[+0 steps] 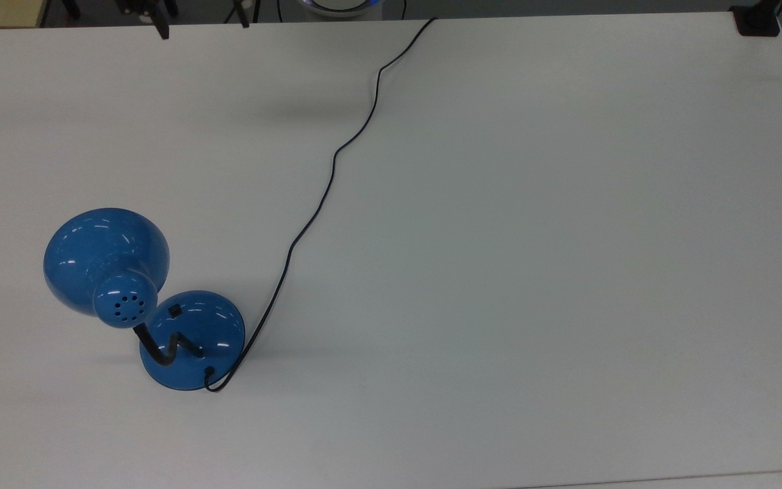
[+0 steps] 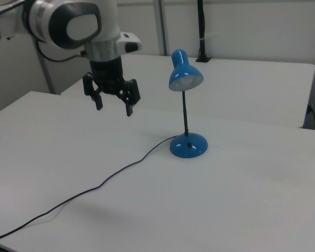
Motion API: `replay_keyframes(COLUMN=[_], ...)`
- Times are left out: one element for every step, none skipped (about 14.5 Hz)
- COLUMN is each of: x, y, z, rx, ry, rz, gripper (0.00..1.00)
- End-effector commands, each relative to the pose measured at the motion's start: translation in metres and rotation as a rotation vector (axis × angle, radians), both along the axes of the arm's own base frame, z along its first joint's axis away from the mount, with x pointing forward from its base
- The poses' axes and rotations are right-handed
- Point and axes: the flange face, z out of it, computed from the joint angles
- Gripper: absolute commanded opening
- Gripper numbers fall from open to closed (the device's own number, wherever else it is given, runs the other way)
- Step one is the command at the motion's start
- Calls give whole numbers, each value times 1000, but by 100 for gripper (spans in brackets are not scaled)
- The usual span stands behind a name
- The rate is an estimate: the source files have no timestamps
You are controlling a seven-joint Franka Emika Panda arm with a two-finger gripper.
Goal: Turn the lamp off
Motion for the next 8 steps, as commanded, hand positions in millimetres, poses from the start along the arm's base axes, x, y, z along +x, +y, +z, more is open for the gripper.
replay_keyframes(x=[8, 10, 12, 13, 13, 13, 13, 13], y=[38, 38, 39, 38, 41, 40, 40, 41], z=[6, 4, 3, 4, 3, 3, 3, 4], rx=[-18, -16, -16, -18, -20, -22, -22, -22], ry=[-32, -35, -34, -36, -37, -38, -38, -36], rz=[-52, -56, -62, -62, -62, -65, -65, -64], gripper=[100, 100, 100, 100, 100, 100, 100, 100])
